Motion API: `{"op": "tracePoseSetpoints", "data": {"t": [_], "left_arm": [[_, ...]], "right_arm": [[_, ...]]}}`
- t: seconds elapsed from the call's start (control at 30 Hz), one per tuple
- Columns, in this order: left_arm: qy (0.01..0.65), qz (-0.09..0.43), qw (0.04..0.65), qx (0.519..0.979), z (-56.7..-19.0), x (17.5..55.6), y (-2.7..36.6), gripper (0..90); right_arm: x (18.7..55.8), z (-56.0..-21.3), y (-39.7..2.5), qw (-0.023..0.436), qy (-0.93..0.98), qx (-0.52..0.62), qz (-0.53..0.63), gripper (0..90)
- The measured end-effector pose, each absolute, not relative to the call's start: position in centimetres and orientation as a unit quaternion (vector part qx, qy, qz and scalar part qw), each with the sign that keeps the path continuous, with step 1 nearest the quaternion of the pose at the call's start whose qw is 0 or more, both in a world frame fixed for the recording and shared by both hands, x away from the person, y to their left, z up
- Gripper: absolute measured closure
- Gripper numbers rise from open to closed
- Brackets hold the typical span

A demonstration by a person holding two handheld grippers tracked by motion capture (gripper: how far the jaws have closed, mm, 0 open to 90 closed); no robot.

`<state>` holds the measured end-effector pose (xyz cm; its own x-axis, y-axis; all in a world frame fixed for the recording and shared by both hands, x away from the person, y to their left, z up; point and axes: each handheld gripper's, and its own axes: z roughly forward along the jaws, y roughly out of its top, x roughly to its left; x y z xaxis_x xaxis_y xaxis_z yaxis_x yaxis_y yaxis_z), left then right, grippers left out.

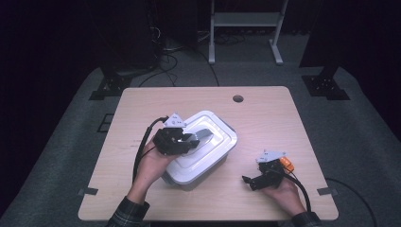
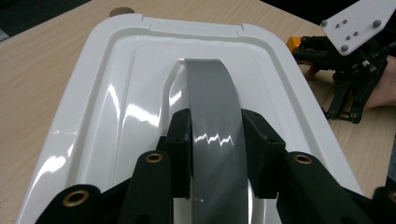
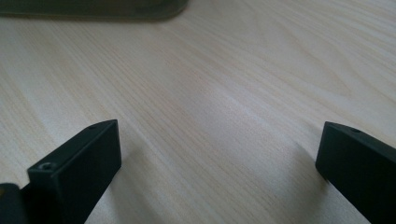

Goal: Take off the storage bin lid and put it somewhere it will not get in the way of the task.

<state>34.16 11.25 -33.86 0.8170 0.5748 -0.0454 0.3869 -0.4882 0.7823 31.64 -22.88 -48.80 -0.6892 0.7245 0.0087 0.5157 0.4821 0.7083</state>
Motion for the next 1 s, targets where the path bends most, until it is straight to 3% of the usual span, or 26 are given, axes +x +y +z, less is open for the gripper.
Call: {"op": "tracePoseSetpoints", "data": {"t": [1.0], "left_arm": [[0.286,0.122,0.440,0.843,-32.6,33.8,12.7,66.4]], "right_arm": [[31.7,-48.8,-22.9,0.147,0.848,0.366,0.354,0.0]]}}
